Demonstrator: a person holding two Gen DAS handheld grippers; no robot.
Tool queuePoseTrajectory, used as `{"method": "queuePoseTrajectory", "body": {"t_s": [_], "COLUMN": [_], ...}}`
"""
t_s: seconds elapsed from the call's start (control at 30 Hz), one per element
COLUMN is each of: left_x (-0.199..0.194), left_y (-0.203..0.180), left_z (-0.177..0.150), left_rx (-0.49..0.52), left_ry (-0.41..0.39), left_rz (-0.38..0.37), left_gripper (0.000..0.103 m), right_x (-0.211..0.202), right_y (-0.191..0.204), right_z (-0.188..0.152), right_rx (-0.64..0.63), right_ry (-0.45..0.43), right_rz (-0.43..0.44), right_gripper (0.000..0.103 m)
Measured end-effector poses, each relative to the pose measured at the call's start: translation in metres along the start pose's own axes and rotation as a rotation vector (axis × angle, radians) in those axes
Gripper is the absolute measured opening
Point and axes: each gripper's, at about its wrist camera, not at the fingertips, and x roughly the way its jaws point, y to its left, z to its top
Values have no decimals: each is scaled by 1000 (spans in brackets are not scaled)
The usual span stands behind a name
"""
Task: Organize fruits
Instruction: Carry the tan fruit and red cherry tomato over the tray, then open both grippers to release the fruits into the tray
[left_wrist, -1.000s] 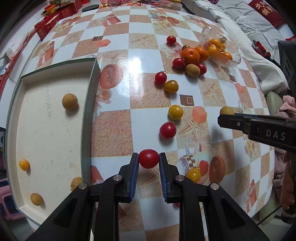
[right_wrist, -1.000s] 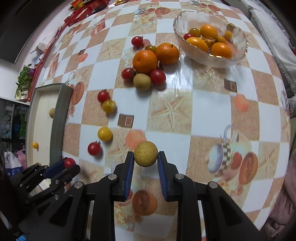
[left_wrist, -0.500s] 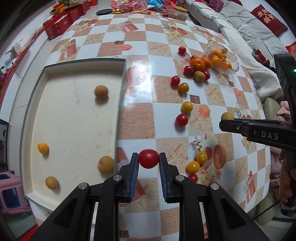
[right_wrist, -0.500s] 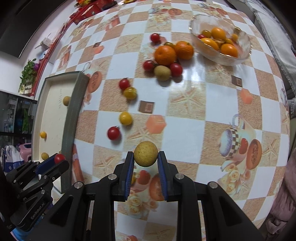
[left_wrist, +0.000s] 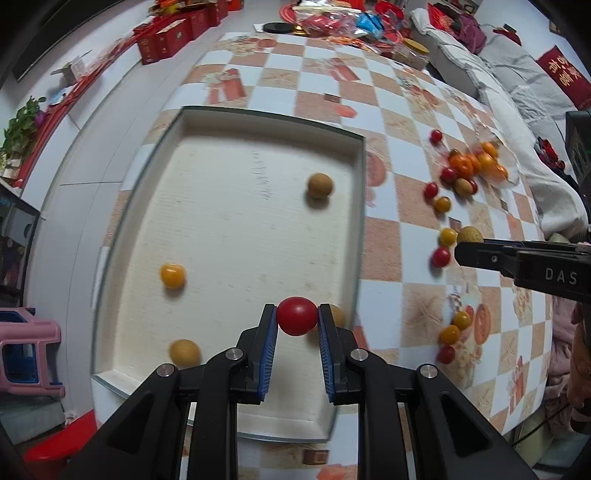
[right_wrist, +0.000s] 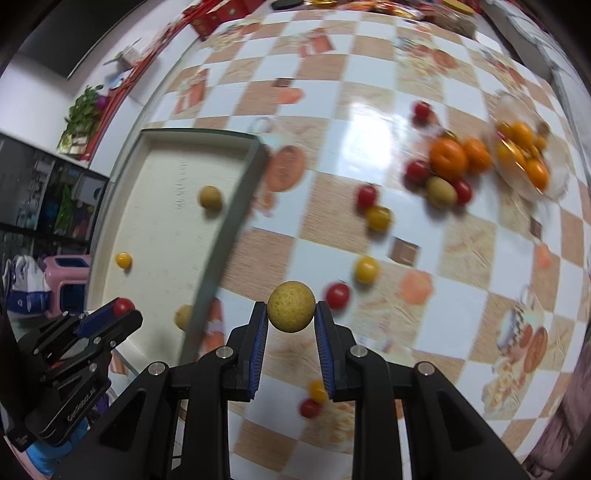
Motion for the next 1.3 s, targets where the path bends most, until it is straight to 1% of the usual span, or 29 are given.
{"method": "queuePoseTrajectory", "body": {"t_s": [0.23,0.47,0.6,0.77,0.83,0.97,1.07,1.1,1.13,1.17,1.2,1.23,1.27,1.3], "left_x": [4,23,42,56,62,70,73,74,73,73,72,68,67,67], "left_y": [34,58,68,71,70,71,70,69,68,67,65,64,64,64], "left_z": [21,51,66,71,72,72,71,71,71,71,71,70,70,70], "left_rx": [-44,-87,-104,-88,-71,-72,-64,-58,-54,-53,-53,-53,-54,-58], "left_ry": [-30,-40,-13,7,19,45,55,57,56,57,49,23,11,20], "left_rz": [26,65,87,104,116,111,115,113,96,94,111,132,133,119], "left_gripper": [23,23,23,23,23,23,25,27,38,64,74,80,80,80], "right_x": [10,34,54,77,83,100,100,100,100,99,99,98,98,96], "right_y": [42,73,83,90,91,94,100,101,102,103,103,103,103,103], "right_z": [26,66,89,110,114,117,118,118,119,119,120,120,120,120], "right_rx": [-55,-88,-90,-93,-93,-107,-128,-134,-138,-137,-134,-132,-129,-125], "right_ry": [2,9,8,19,28,55,50,51,51,52,51,50,49,44], "right_rz": [21,29,18,-1,-7,-39,-56,-58,-57,-49,-43,-46,-48,-44], "right_gripper": [28,28,28,28,28,29,29,29,31,35,38,46,51,51]}}
